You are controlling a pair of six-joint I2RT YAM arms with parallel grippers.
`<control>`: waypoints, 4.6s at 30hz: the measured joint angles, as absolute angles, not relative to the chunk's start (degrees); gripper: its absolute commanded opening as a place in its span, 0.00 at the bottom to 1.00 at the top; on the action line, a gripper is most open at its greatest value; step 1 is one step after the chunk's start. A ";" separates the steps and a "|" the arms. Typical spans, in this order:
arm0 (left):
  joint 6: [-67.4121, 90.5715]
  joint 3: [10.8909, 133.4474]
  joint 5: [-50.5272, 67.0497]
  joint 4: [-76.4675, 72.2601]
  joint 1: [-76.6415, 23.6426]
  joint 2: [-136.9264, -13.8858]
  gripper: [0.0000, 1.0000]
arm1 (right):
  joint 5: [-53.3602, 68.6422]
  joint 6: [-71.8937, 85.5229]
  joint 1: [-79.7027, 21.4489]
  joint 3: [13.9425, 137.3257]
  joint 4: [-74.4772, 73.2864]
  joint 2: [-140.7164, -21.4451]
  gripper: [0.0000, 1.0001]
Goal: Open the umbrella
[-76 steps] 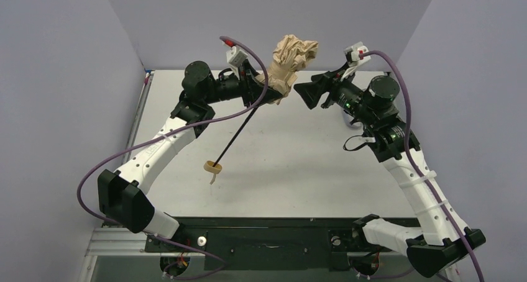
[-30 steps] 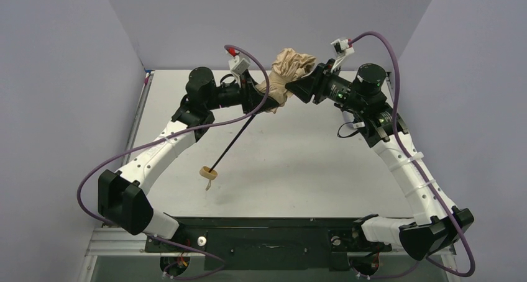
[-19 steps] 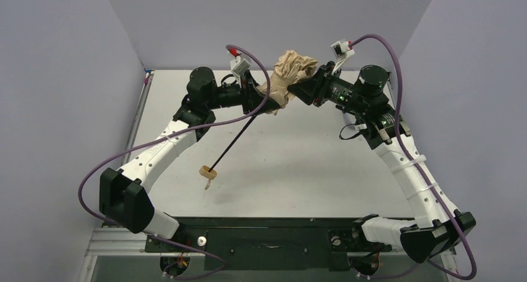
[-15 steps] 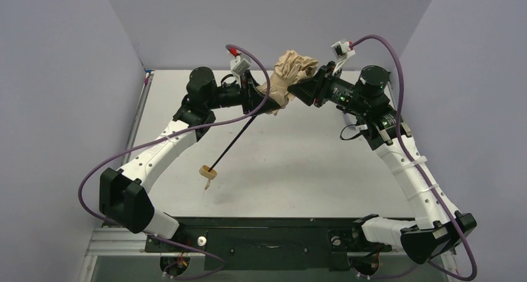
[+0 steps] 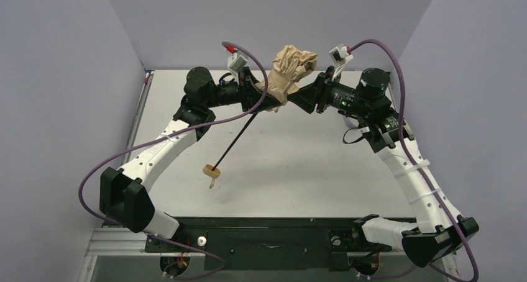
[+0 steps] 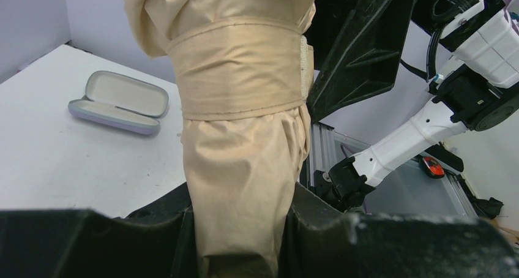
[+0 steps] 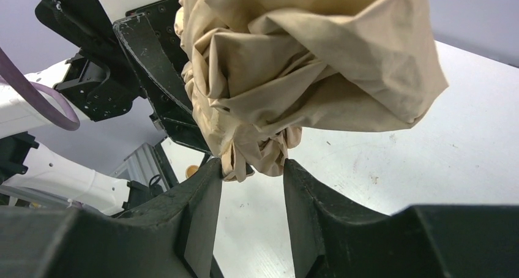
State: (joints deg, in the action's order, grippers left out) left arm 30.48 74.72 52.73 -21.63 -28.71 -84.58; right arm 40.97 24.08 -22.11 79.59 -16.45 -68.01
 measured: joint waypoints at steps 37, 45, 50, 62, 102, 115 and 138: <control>22.26 74.72 50.68 -15.77 -29.71 -84.71 0.00 | 30.24 18.22 -21.82 78.28 -17.67 -69.21 0.00; 25.85 74.72 54.65 -16.51 -31.11 -84.77 0.00 | 23.40 7.40 -21.85 75.50 -16.80 -69.04 0.00; 26.46 74.72 54.30 -16.71 -30.41 -84.84 0.00 | 22.46 6.02 -21.63 75.50 -16.99 -68.99 0.40; 27.66 75.18 45.21 -16.49 -26.74 -86.26 0.00 | 21.02 10.07 -17.43 72.16 -20.47 -63.90 0.61; 44.75 83.72 19.92 -12.23 -21.23 -93.36 0.00 | 24.16 20.69 -27.40 68.84 -6.87 -68.97 0.67; 63.29 80.55 26.74 -30.22 -21.21 -95.37 0.00 | 26.20 33.19 -33.19 72.55 4.80 -84.97 0.60; 66.87 81.06 33.50 -36.97 -20.78 -97.06 0.00 | 44.45 47.09 -29.30 78.41 12.93 -88.71 0.58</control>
State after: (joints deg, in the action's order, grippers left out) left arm 66.87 81.06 33.50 -36.97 -20.78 -97.06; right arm 44.45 47.09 -29.30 78.41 12.93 -88.71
